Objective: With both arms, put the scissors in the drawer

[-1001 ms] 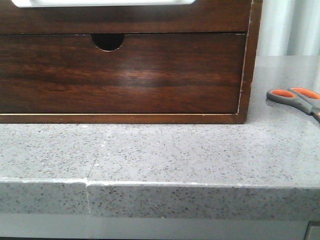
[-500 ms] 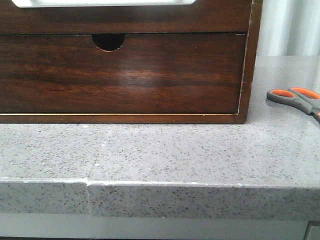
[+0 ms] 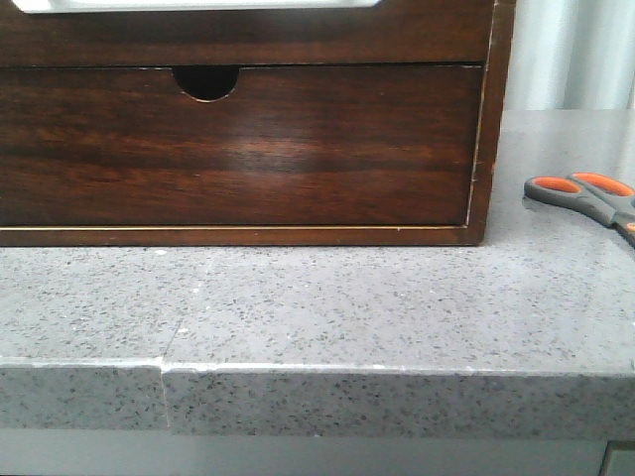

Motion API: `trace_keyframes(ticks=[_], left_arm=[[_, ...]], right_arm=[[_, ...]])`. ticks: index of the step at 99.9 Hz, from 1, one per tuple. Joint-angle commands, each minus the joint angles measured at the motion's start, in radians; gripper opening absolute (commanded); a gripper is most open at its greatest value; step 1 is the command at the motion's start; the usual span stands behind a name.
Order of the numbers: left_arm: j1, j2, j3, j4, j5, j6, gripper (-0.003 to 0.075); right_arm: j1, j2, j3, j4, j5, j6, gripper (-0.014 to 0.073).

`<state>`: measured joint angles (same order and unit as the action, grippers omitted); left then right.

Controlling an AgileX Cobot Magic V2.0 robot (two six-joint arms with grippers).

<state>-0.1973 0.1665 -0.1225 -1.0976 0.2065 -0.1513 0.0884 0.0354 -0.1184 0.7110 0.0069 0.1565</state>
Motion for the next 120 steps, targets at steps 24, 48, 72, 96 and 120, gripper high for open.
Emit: trace_keyframes(ticks=[24,48,72,96,120], left_arm=[[-0.004,0.456,-0.307,-0.076,0.304,0.145,0.0342],[-0.004,0.669,-0.387,-0.53,0.447,0.467,0.0345],[-0.004,0.861,-0.422,-0.76,0.557,0.597,0.0345],[-0.004,0.975,-0.532,-0.76,0.615,0.598,0.0345],[-0.004,0.975,-0.569,-0.76,0.777,0.626,0.0316]], right_arm=[[0.0,0.334,-0.265,0.005,0.116,-0.06,0.0083],[0.0,0.427,-0.283,0.16,0.218,-0.058,0.043],[0.0,0.428,-0.283,0.151,0.217,-0.058,0.0423],[0.0,0.428,-0.281,0.15,0.217,-0.058,0.0423],[0.0,0.428,-0.281,0.121,0.259,-0.058,0.0423]])
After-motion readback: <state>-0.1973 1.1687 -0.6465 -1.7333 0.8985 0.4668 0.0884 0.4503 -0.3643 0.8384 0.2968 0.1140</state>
